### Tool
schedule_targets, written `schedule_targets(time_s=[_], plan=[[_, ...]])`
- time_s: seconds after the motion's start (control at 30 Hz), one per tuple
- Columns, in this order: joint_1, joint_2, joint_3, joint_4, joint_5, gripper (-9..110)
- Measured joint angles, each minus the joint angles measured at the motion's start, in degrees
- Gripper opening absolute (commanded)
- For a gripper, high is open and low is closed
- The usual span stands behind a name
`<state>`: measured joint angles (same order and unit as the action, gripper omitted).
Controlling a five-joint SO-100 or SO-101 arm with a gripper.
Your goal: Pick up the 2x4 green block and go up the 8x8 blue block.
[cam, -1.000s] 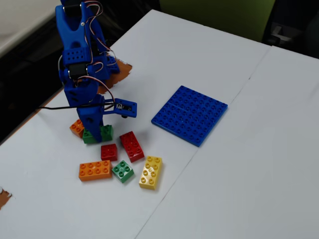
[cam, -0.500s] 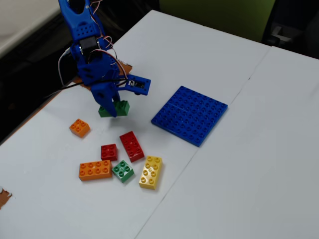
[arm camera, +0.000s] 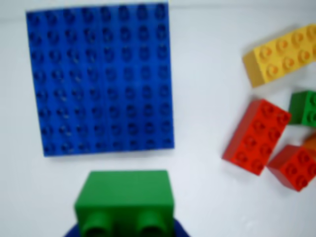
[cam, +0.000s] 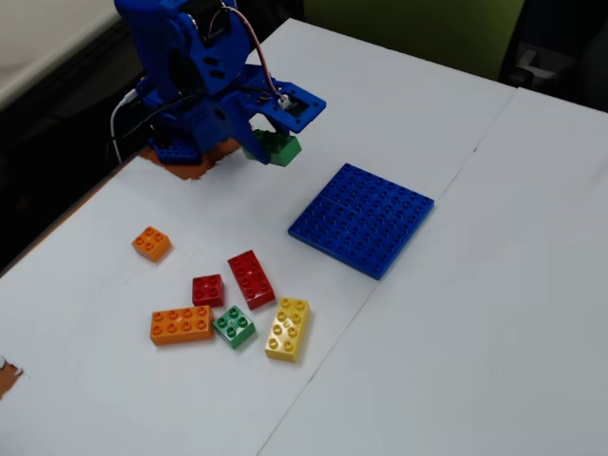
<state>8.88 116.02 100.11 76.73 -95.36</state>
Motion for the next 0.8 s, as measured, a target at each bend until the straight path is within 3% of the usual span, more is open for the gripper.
schedule_targets(time_s=[0.23, 0.47, 0.8], plan=[[-3.87, -0.79, -2.11, -8.96, 5.19, 0], [-3.96, -17.40, -31.03, 6.59, 5.27, 0], [-4.83, -43.33, -59.06, 11.69, 9.58, 0]])
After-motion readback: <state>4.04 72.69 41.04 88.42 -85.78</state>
